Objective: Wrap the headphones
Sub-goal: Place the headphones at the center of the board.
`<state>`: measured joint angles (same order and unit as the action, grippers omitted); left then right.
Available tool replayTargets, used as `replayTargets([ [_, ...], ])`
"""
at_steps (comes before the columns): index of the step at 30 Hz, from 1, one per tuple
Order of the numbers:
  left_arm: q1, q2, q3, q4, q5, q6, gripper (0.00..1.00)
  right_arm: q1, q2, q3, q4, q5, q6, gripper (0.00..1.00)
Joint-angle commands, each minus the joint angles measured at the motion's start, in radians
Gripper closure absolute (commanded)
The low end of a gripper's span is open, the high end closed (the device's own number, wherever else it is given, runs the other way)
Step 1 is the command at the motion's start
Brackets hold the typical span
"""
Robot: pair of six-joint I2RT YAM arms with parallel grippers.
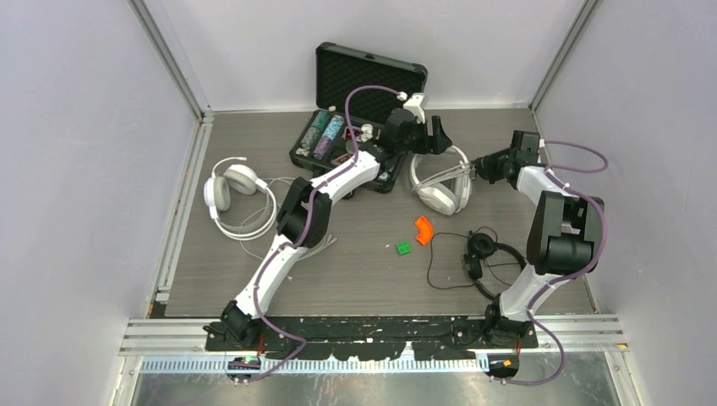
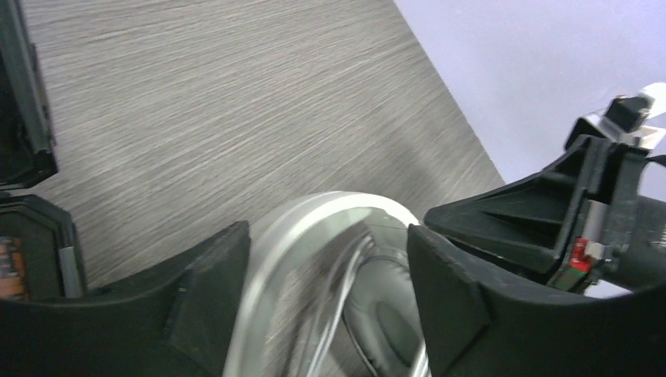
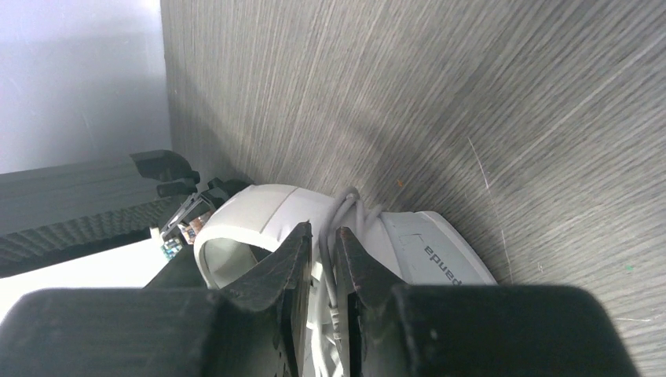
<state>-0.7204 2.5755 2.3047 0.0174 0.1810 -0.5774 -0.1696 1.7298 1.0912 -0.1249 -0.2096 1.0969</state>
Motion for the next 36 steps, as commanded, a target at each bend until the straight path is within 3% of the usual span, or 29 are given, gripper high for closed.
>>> replayTargets([
  [1,-0.011,-0.064,0.059,0.087,0.040,-0.023,0.22,-0.002,-0.013,-0.013,0.034,-0.013,0.030,0.77],
  [11,-0.015,-0.220,-0.057,-0.117,-0.021,0.188,0.22,-0.001,0.013,-0.021,0.057,-0.027,0.049,0.76],
  [20,-0.066,-0.419,-0.319,-0.335,-0.209,0.421,0.30,-0.002,0.010,-0.001,0.024,-0.012,0.040,0.75],
  [27,-0.085,-0.417,-0.375,-0.471,-0.284,0.390,0.35,-0.004,0.015,-0.015,0.024,0.007,0.047,0.76],
  [30,-0.085,-0.402,-0.395,-0.453,-0.297,0.392,0.35,-0.003,0.019,-0.013,0.025,0.008,0.053,0.75],
  [36,-0.085,-0.381,-0.432,-0.347,-0.187,0.285,0.38,-0.003,0.024,-0.004,0.029,0.019,0.051,0.74],
])
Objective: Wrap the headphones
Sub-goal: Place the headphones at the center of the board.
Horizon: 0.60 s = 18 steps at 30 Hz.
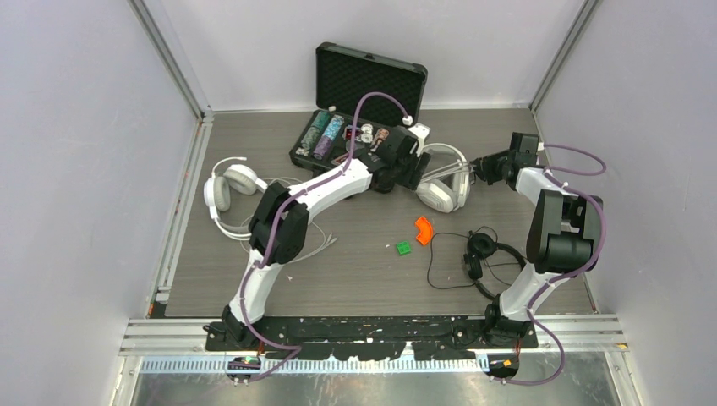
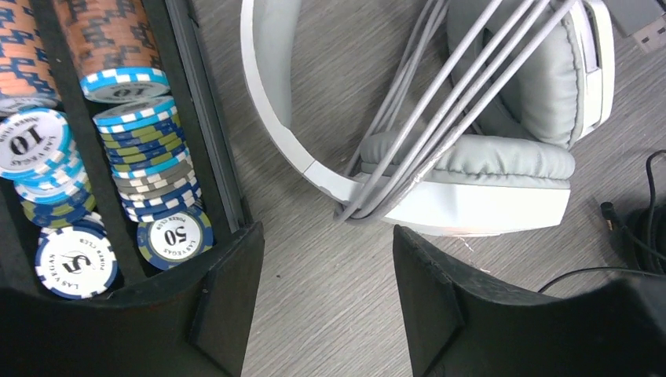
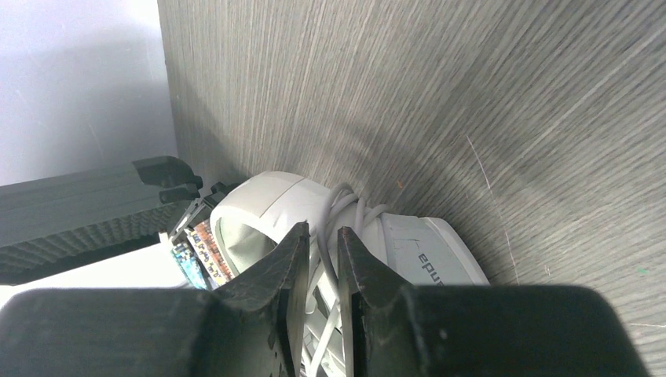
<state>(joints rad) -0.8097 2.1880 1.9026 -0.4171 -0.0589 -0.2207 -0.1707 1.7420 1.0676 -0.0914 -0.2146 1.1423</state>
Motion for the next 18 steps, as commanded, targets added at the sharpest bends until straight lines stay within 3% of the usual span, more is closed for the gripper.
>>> replayTargets([
  [1,0.004,0.013,-0.040,0.116,0.092,-0.090,0.39,-0.003,0.014,0.022,-0.004,0.024,0.006,0.74],
  [7,0.004,0.107,0.011,0.174,0.148,-0.161,0.46,-0.003,0.031,0.036,-0.004,0.031,0.007,0.74],
  [18,0.000,0.302,0.250,0.263,0.173,-0.186,0.48,-0.032,0.093,0.149,-0.105,0.090,-0.023,0.69],
])
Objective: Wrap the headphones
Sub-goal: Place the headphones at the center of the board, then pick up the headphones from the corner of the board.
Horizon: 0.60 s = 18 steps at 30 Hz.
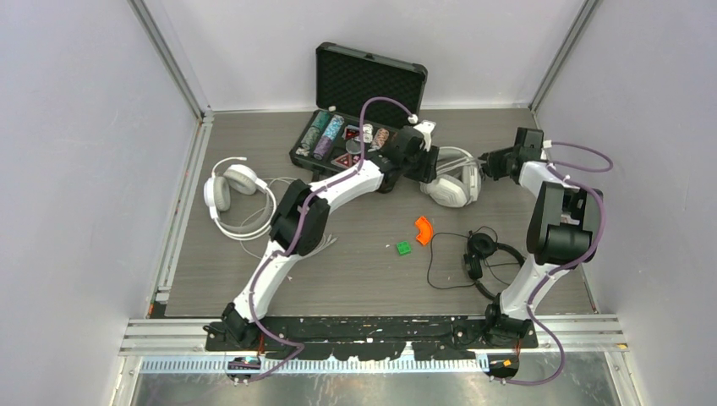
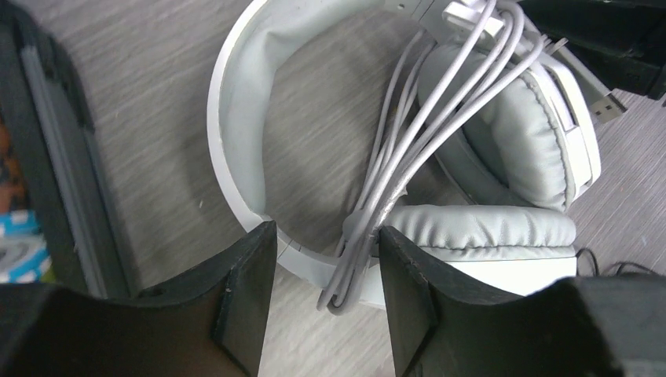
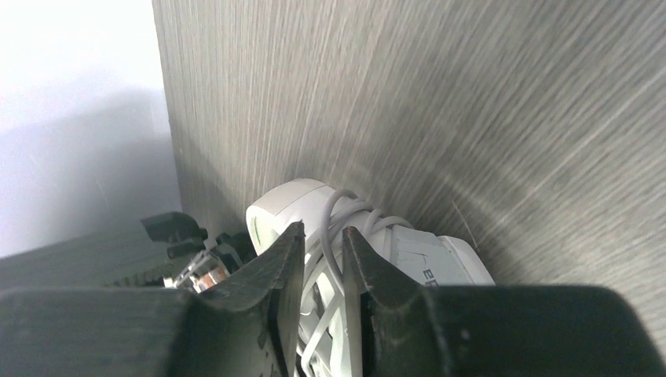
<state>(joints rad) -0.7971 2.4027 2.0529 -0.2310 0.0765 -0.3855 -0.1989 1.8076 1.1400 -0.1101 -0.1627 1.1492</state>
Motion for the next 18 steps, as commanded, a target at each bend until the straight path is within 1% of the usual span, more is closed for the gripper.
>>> replayTargets([
  [1,-0.014,0.110,0.132,0.076,0.042,-0.021,0.48,-0.009,0.030,0.102,-0.101,0.055,-0.040,0.66],
  [3,-0.018,0.134,0.183,0.076,0.045,-0.025,0.48,-0.018,0.039,0.152,-0.155,0.093,-0.061,0.60],
  [5,-0.019,0.149,0.218,0.075,0.050,-0.032,0.48,-0.026,0.048,0.218,-0.241,0.144,-0.088,0.57],
  [6,-0.019,0.152,0.227,0.076,0.050,-0.035,0.47,-0.028,0.051,0.253,-0.287,0.194,-0.103,0.56],
  [9,-0.020,0.144,0.226,0.080,0.038,-0.031,0.40,-0.031,0.051,0.337,-0.421,0.282,-0.130,0.53],
  [13,-0.017,0.101,0.214,0.048,0.033,-0.007,0.32,-0.031,0.011,0.383,-0.481,0.326,-0.137,0.49],
  [15,-0.017,0.059,0.194,0.033,0.029,0.012,0.29,-0.030,-0.017,0.395,-0.495,0.331,-0.141,0.43],
  [17,-0.016,0.007,0.166,0.022,0.023,0.030,0.19,-0.026,-0.041,0.407,-0.506,0.320,-0.152,0.42],
  [18,-0.015,-0.020,0.158,0.006,0.022,0.041,0.10,-0.021,-0.055,0.410,-0.507,0.307,-0.160,0.42],
])
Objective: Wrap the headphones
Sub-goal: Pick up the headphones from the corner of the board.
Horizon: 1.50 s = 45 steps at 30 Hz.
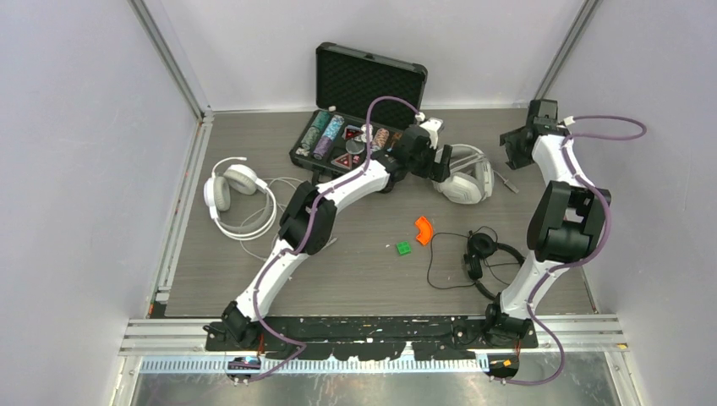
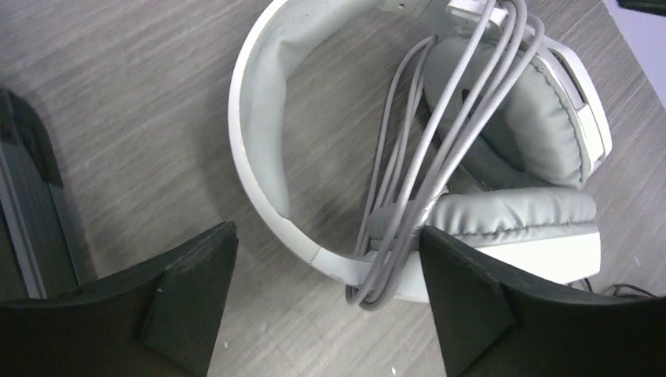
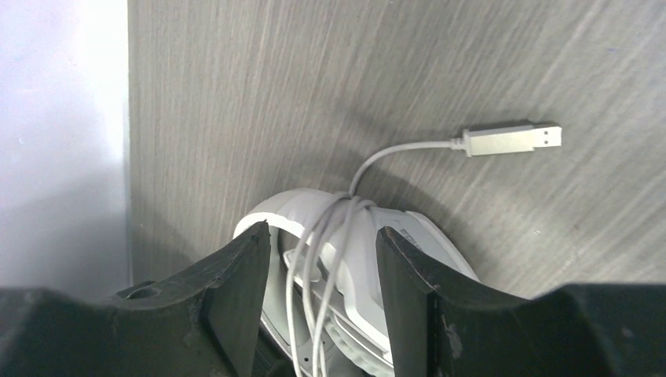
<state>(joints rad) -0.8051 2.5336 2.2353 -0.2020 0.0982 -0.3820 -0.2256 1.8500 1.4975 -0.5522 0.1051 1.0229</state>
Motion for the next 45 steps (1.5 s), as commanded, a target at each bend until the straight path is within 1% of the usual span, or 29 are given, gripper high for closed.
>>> replayTargets([
  [1,-0.006,-0.181,-0.031,-0.045,-0.001,0.047,0.02,0.009,-0.113,0.055,-0.064,0.021,-0.052,0.42],
  [3,-0.004,-0.239,-0.040,-0.105,-0.020,0.069,0.00,0.024,-0.146,0.055,-0.054,-0.027,-0.084,0.42],
  [6,0.003,-0.333,-0.043,-0.246,-0.083,0.118,0.00,0.059,-0.205,0.027,-0.019,-0.139,-0.155,0.43],
  [8,0.009,-0.401,-0.053,-0.343,-0.174,0.154,0.00,0.088,-0.252,-0.014,0.012,-0.176,-0.179,0.44],
  [11,0.029,-0.524,-0.114,-0.461,-0.318,0.181,0.00,0.146,-0.325,-0.082,0.086,-0.240,-0.216,0.44],
  [14,0.071,-0.646,-0.219,-0.534,-0.382,0.203,0.00,0.218,-0.389,-0.153,0.154,-0.282,-0.271,0.44],
  [16,0.103,-0.730,-0.304,-0.572,-0.411,0.205,0.00,0.282,-0.418,-0.178,0.149,-0.256,-0.297,0.44],
  [18,0.143,-0.818,-0.398,-0.601,-0.477,0.163,0.00,0.328,-0.440,-0.198,0.135,-0.235,-0.301,0.45],
  [19,0.168,-0.864,-0.448,-0.612,-0.489,0.138,0.00,0.349,-0.449,-0.210,0.134,-0.230,-0.303,0.45],
  [21,0.229,-0.947,-0.555,-0.617,-0.470,0.124,0.00,0.382,-0.469,-0.241,0.138,-0.229,-0.307,0.45],
  [24,0.289,-1.033,-0.697,-0.633,-0.509,0.206,0.02,0.402,-0.504,-0.299,0.164,-0.260,-0.303,0.45],
  [27,0.345,-1.057,-0.797,-0.682,-0.536,0.299,0.04,0.405,-0.544,-0.333,0.172,-0.297,-0.296,0.46],
  [28,0.388,-1.059,-0.833,-0.685,-0.534,0.321,0.05,0.406,-0.559,-0.338,0.171,-0.309,-0.296,0.46],
  [31,0.515,-1.044,-0.927,-0.675,-0.439,0.366,0.08,0.406,-0.604,-0.345,0.177,-0.331,-0.294,0.46],
  [33,0.560,-1.016,-0.940,-0.674,-0.397,0.377,0.10,0.406,-0.629,-0.352,0.191,-0.338,-0.279,0.46],
  [35,0.575,-0.965,-0.920,-0.677,-0.389,0.377,0.12,0.406,-0.647,-0.359,0.209,-0.354,-0.263,0.46],
  [38,0.592,-0.882,-0.886,-0.695,-0.357,0.377,0.18,0.407,-0.667,-0.369,0.229,-0.374,-0.241,0.46],
  [42,0.623,-0.815,-0.895,-0.685,-0.260,0.372,0.21,0.408,-0.688,-0.375,0.237,-0.385,-0.236,0.46],
  [45,0.634,-0.802,-0.919,-0.662,-0.251,0.373,0.21,0.408,-0.699,-0.371,0.230,-0.397,-0.236,0.46],
])
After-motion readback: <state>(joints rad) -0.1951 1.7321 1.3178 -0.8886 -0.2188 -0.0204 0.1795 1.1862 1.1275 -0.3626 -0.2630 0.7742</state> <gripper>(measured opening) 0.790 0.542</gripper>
